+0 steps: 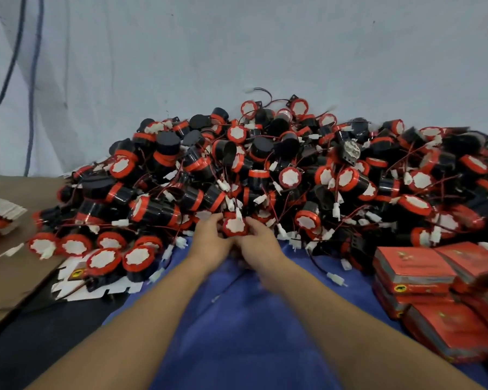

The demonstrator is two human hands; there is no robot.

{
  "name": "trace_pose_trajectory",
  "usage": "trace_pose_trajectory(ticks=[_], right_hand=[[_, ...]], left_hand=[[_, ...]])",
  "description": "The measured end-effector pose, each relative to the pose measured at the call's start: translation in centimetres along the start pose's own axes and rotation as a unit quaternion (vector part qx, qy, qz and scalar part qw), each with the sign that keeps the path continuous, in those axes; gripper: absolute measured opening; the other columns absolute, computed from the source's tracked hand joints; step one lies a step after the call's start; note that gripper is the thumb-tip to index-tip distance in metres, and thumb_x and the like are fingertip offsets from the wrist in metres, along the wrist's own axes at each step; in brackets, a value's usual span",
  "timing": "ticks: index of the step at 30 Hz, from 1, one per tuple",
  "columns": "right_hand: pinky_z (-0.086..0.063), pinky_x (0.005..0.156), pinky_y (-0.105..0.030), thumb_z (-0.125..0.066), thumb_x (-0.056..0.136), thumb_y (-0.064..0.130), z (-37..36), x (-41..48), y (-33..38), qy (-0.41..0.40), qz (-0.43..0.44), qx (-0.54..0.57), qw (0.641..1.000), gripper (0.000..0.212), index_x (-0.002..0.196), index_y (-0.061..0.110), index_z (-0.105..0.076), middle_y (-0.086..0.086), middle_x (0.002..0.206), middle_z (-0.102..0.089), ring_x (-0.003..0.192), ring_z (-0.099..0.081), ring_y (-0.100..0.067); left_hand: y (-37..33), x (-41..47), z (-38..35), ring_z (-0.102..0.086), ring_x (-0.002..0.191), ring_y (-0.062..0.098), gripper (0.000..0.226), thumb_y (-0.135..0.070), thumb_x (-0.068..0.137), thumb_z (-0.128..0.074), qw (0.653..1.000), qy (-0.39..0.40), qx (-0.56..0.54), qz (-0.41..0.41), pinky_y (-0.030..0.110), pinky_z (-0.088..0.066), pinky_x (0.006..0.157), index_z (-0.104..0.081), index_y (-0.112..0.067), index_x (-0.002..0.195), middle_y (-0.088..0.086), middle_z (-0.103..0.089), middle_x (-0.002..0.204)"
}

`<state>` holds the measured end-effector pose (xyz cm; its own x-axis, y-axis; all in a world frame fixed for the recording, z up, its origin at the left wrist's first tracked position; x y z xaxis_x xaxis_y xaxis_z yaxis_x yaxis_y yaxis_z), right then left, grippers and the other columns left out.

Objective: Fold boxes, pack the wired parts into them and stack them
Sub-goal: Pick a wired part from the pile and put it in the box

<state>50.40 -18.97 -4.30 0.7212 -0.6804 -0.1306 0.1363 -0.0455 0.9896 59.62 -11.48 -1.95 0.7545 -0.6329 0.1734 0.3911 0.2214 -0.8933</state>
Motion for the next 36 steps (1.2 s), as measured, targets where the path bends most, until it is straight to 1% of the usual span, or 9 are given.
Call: trace_pose_trajectory(ticks=[3,6,12,14,17,22,28,33,36], right_hand=[[-0.042,0.042,-0.018,-0.050,0.092,-0.006,0.5,-3.0,2.9,0.037,0.034,-0.017,0.999,0.056,0.142,0.020,-0.053,-0.008,0.105,-0.071,0.054,-0.061,-0.008],[-0.052,0.056,-0.023,-0.052,0.092,-0.003,1.8,-8.7,7.4,0.060,0.090,-0.039,0.993,0.068,0.150,0.031,-0.042,0.023,0.098,-0.063,0.070,-0.065,-0.012],[-0.054,0.056,-0.030,-0.065,0.094,0.022,9.5,-25.1,11.1,-0.026,0.120,-0.060,0.991,0.015,0.098,0.033,-0.074,0.005,0.096,-0.074,0.068,-0.072,-0.013],[-0.053,0.062,-0.024,-0.076,0.085,0.041,9.1,-29.5,9.5,0.073,0.018,0.018,0.997,0.018,0.100,0.031,-0.078,0.004,0.102,-0.075,0.076,-0.072,-0.013],[-0.057,0.069,-0.019,-0.079,0.071,0.043,11.4,-33.3,9.0,0.028,-0.022,0.178,0.983,0.053,0.113,0.011,-0.074,-0.004,0.109,-0.074,0.092,-0.075,-0.013],[-0.055,0.063,-0.016,-0.063,0.097,0.018,14.1,-38.1,10.1,-0.043,0.028,0.319,0.947,0.015,0.103,0.005,-0.068,-0.002,0.084,-0.069,0.070,-0.069,-0.008],[-0.059,0.067,-0.024,-0.056,0.103,0.015,14.6,-42.5,10.9,-0.122,0.160,-0.033,0.979,0.010,0.096,0.008,-0.060,-0.006,0.081,-0.069,0.070,-0.070,-0.013],[-0.061,0.074,-0.046,-0.055,0.100,0.015,11.5,-42.7,7.4,-0.088,0.137,-0.143,0.976,0.013,0.088,0.014,-0.052,-0.005,0.081,-0.070,0.076,-0.071,-0.022],[-0.058,0.065,-0.028,-0.057,0.097,0.015,10.5,-42.4,5.2,-0.067,0.125,-0.232,0.962,0.014,0.084,0.019,-0.053,0.008,0.075,-0.070,0.071,-0.068,-0.009]], left_hand=[[-2.9,-2.0,1.5,-0.070,0.097,0.017,0.041,-0.008,0.077,-0.085,0.999,0.016,0.008,-0.051,0.026,-0.058,0.084,-0.070,-0.014,0.114,0.000,-0.071,0.102],[-6.4,-6.1,4.8,-0.066,0.091,-0.002,0.042,-0.035,0.071,-0.090,0.997,-0.029,0.002,-0.065,0.014,-0.053,0.074,-0.064,-0.032,0.104,-0.013,-0.070,0.100],[-13.5,-18.9,11.4,-0.060,0.085,-0.009,0.047,-0.051,0.070,-0.085,0.981,-0.146,-0.121,-0.046,0.016,-0.046,0.069,-0.057,-0.039,0.106,-0.033,-0.061,0.097],[-15.6,-23.4,11.6,-0.061,0.086,-0.011,0.046,-0.053,0.067,-0.084,0.981,-0.136,-0.130,-0.050,0.012,-0.049,0.064,-0.059,-0.040,0.104,-0.034,-0.062,0.097],[-17.8,-30.3,10.2,-0.064,0.085,-0.009,0.050,-0.059,0.060,-0.081,0.981,-0.109,-0.152,-0.048,0.005,-0.047,0.063,-0.061,-0.035,0.100,-0.030,-0.064,0.097],[-18.9,-38.3,7.6,-0.065,0.080,-0.002,0.048,-0.060,0.062,-0.083,0.994,-0.042,-0.087,-0.057,0.014,-0.051,0.065,-0.057,-0.035,0.093,-0.026,-0.066,0.093],[-18.6,-42.3,5.5,-0.053,0.094,0.014,0.049,-0.055,0.067,-0.085,0.983,-0.017,0.128,-0.129,0.039,-0.049,0.076,-0.049,-0.032,0.092,-0.014,-0.058,0.092],[-17.5,-43.5,3.4,-0.048,0.088,0.018,0.042,-0.049,0.068,-0.078,0.939,-0.023,0.277,-0.203,0.034,-0.044,0.074,-0.051,-0.027,0.091,-0.013,-0.055,0.087],[-16.1,-44.2,1.9,-0.051,0.090,0.017,0.044,-0.050,0.068,-0.078,0.922,-0.009,0.319,-0.221,0.032,-0.045,0.078,-0.062,-0.031,0.104,-0.015,-0.061,0.094]])
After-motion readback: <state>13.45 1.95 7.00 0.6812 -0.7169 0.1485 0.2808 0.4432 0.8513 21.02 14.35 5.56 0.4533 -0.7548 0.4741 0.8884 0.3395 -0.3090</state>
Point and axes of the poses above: each hand's wrist, its own x-axis towards the middle knuckle, its own z-axis out of the back of the hand, y = z × x, the point moved 10 cm from there along x, towards the middle knuckle
